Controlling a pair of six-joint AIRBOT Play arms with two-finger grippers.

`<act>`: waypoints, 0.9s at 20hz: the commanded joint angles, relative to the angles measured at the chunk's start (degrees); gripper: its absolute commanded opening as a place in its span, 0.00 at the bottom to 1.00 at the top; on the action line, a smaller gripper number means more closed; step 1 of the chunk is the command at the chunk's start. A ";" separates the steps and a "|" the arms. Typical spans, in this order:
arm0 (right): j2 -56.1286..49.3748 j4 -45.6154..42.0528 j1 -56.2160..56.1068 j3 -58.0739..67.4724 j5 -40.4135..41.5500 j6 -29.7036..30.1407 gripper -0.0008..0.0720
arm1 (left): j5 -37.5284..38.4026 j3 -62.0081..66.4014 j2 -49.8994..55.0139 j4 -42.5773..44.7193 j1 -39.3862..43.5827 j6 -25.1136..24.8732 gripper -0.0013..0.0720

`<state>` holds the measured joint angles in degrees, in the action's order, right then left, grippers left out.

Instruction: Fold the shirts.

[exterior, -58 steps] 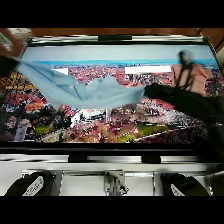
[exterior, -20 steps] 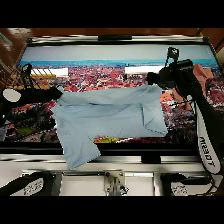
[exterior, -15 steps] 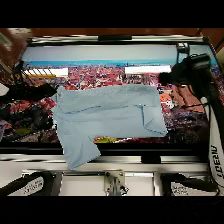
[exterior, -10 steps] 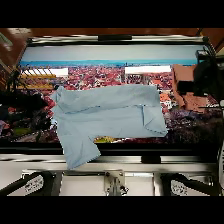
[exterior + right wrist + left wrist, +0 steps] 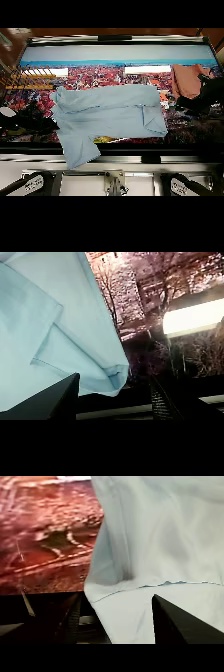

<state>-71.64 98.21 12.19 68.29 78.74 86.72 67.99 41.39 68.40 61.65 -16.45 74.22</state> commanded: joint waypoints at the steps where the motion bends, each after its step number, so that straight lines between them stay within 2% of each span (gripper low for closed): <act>1: 0.37 2.82 0.46 -0.92 -1.55 0.37 0.76 | -2.86 -1.40 2.75 -0.85 1.14 -1.27 0.73; 6: 0.37 1.92 0.50 -0.92 -1.40 0.37 0.76 | 1.33 -0.50 2.89 3.28 0.98 -3.34 0.73; 9: 0.37 1.95 0.50 -0.92 -1.44 0.35 0.76 | 3.23 -0.48 2.89 3.08 1.66 -4.15 0.69; 16: 0.28 1.86 0.50 -0.94 0.17 0.15 0.76 | -1.20 -0.98 6.64 1.57 7.34 -2.36 0.69; 17: 0.13 1.79 0.50 -1.16 1.33 1.11 0.76 | -1.31 -0.98 7.54 1.36 7.80 -1.44 0.64; 18: -0.11 1.73 0.50 -2.12 2.27 2.34 0.76 | -1.36 -0.96 8.09 1.33 8.11 -0.85 0.51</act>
<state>-71.44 100.12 12.64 67.02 78.67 87.29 68.23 40.47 74.56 62.67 -9.85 71.64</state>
